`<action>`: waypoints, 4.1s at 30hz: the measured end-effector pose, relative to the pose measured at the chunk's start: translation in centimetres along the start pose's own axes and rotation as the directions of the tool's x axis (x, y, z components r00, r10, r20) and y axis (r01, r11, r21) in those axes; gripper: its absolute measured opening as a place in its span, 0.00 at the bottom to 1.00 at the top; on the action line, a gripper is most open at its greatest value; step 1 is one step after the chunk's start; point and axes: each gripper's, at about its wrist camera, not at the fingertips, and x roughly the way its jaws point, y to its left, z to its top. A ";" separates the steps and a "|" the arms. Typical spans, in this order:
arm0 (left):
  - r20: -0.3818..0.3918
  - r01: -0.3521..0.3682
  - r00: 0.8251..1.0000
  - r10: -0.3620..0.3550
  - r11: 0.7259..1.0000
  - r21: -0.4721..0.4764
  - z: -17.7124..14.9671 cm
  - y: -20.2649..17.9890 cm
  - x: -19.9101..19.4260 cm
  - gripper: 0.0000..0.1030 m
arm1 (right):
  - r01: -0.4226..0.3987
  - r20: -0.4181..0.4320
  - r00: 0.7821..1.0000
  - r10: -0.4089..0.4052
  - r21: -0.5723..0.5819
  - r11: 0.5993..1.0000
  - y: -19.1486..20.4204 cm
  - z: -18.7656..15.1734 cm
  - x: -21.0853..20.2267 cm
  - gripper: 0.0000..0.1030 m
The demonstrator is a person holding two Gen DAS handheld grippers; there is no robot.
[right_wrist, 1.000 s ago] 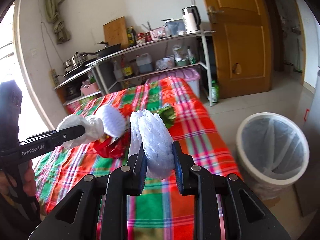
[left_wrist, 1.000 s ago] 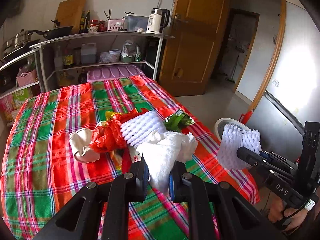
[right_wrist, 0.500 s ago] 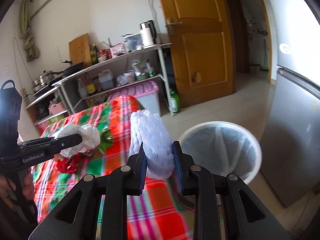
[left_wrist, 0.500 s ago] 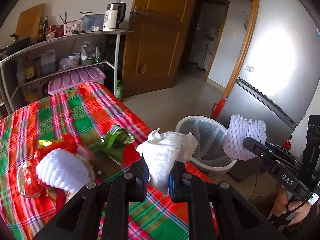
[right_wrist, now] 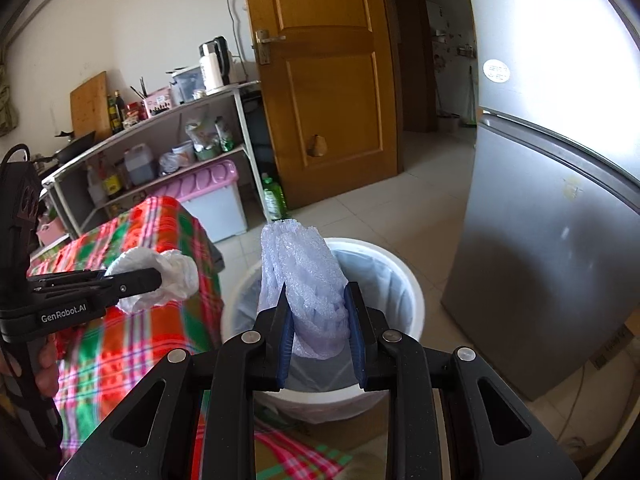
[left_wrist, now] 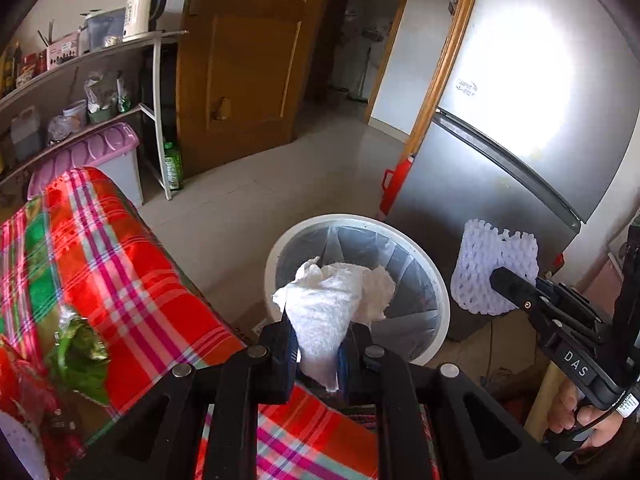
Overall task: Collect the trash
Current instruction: 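Carry the foam net and tissue in both grippers over the white trash bin, then open both grippers to drop the foam net and tissue into the bin, then bring both grippers back over the table toward the remaining trash, then grasp the second white foam net with the right gripper while the left gripper approaches the cream paper bag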
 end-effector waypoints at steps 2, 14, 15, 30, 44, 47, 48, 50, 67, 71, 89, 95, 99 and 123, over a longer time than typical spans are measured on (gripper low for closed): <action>-0.017 -0.032 0.999 0.033 0.999 0.020 0.2 -0.5 1.4 0.15 | 0.007 -0.015 1.000 -0.007 -0.001 1.000 -0.9 0.0 0.7 0.24; -0.151 -0.017 0.988 0.020 1.000 0.020 0.5 -1.6 8.7 0.34 | 0.025 -0.175 0.984 -0.024 0.002 1.000 -3.9 -1.0 7.3 0.30; -0.152 -0.015 0.988 0.019 1.000 0.024 0.6 -1.6 8.9 0.36 | 0.027 -0.179 0.984 -0.026 0.003 1.000 -3.9 -1.1 7.7 0.33; -0.124 -0.026 0.992 0.025 1.000 -0.002 0.9 -1.2 8.0 0.55 | 0.061 -0.179 0.982 -0.056 0.022 0.998 -4.1 -1.0 8.0 0.54; 0.026 -0.083 0.996 0.084 0.996 -0.026 -1.0 0.6 -1.1 0.57 | -0.016 -0.060 0.998 0.016 0.007 1.000 0.7 -0.2 3.0 0.54; 0.053 -0.090 0.994 0.093 0.995 -0.052 -1.8 1.6 -3.3 0.58 | -0.060 -0.033 0.998 0.060 -0.012 0.998 2.6 -0.1 1.9 0.54; 0.065 -0.095 0.993 0.099 0.994 -0.058 -2.0 2.0 -4.1 0.58 | -0.074 -0.028 0.997 0.074 -0.020 0.997 3.2 -0.2 1.5 0.54; 0.087 -0.112 0.989 0.119 0.990 -0.080 -2.8 2.8 -5.8 0.58 | -0.112 -0.017 0.994 0.112 -0.039 0.993 4.7 -0.2 0.9 0.54; 0.148 -0.262 0.939 0.310 0.925 -0.276 -9.9 10.9 -16.7 0.59 | -0.372 -0.052 0.928 0.369 -0.180 0.910 17.1 -1.9 0.2 0.54; 0.150 -0.294 0.921 0.360 0.892 -0.342 -11.9 13.0 -18.9 0.64 | -0.440 -0.072 0.898 0.435 -0.217 0.872 20.2 -2.5 0.4 0.54; 0.121 -0.338 0.878 0.464 0.778 -0.530 -17.5 21.3 -24.2 0.68 | -0.580 -0.203 0.815 0.543 -0.283 0.764 29.1 -4.9 2.1 0.55; 0.110 -0.332 0.881 0.460 0.768 -0.548 -17.9 23.3 -24.7 0.75 | -0.619 -0.231 0.785 0.574 -0.289 0.730 31.4 -5.6 2.2 0.60; 0.086 -0.349 0.882 0.464 0.765 -0.542 -17.6 24.2 -24.1 0.76 | -0.630 -0.243 0.777 0.581 -0.269 0.729 32.5 -5.9 2.5 0.60; 0.042 -0.309 0.904 0.426 0.718 -0.624 -18.1 28.7 -22.7 0.76 | -0.685 -0.338 0.728 0.596 -0.320 0.655 37.0 -8.1 4.0 0.60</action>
